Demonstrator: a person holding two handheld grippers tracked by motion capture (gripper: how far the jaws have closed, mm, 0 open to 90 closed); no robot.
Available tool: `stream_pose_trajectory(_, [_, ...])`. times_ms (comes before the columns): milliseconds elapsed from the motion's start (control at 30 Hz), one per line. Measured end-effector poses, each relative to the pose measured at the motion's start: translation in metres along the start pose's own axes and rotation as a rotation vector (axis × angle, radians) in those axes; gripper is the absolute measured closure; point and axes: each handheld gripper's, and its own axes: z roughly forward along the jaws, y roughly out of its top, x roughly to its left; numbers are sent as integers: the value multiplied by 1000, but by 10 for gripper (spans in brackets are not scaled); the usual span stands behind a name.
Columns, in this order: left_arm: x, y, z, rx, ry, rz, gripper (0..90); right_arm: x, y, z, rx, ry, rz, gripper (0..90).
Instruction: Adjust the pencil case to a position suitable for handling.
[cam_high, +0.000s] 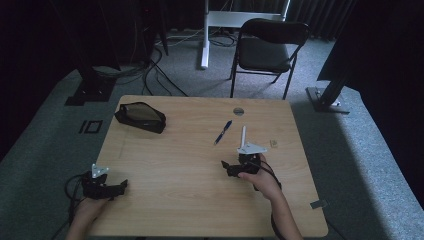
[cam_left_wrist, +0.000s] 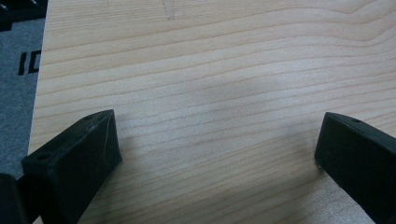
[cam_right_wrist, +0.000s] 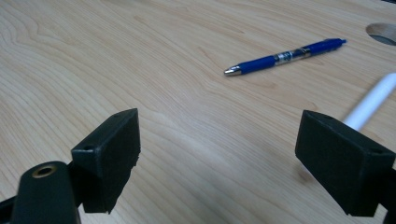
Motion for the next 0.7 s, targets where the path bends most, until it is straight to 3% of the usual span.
stream_pose_trajectory(700, [0,0,0,0,0,0,1,16,22,28,-11,41,-42,138])
